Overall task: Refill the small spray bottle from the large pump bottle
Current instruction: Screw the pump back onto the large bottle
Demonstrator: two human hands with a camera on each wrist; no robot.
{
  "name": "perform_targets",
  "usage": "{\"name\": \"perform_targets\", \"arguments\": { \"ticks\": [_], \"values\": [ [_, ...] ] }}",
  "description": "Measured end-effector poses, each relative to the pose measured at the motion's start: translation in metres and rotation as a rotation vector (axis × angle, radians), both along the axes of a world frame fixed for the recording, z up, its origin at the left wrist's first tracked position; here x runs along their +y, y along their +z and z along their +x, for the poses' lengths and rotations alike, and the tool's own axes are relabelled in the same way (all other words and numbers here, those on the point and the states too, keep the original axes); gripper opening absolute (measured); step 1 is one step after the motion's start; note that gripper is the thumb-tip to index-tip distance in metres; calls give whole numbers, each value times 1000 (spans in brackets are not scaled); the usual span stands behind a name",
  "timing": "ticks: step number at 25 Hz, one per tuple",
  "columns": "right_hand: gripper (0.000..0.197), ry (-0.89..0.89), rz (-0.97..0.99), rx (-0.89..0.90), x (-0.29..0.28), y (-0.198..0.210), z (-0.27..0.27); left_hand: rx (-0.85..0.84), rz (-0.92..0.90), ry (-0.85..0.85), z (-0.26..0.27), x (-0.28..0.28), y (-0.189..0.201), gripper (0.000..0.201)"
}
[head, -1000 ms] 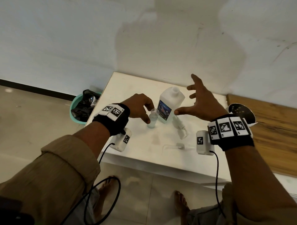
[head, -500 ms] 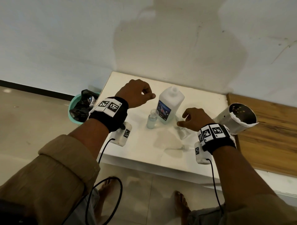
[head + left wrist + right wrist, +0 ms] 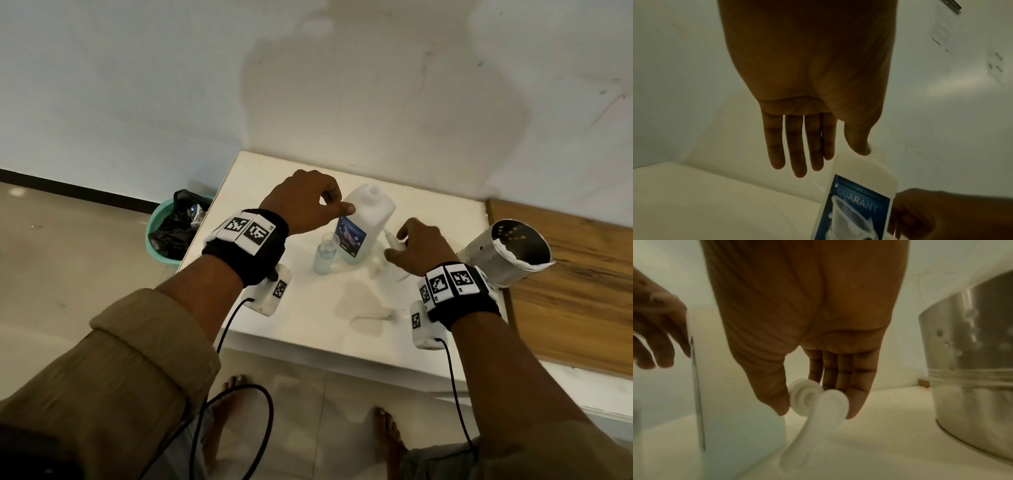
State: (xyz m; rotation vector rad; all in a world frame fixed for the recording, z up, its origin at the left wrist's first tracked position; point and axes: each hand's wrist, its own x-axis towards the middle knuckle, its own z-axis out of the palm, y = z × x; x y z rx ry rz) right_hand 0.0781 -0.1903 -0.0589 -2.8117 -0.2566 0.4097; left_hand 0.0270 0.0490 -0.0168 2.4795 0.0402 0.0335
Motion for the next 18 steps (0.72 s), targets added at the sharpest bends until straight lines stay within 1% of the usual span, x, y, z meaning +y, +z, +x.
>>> {"name": "perform_targets", "arguments": {
  "ticks": [4, 9, 13, 18],
  "values": [
    [43, -100, 201, -151, 0, 38, 2, 9, -1, -14, 0, -4, 0, 39],
    [37, -98, 398, -328, -12, 92, -5, 11, 14, 2, 1, -7, -1, 39],
    [32, -64, 454, -442, -21, 130, -12, 1, 38, 2, 0, -7, -1, 36],
    [41, -7, 476, -489, -26, 159, -21, -19, 57, 6, 1, -7, -2, 33]
  ]
}}
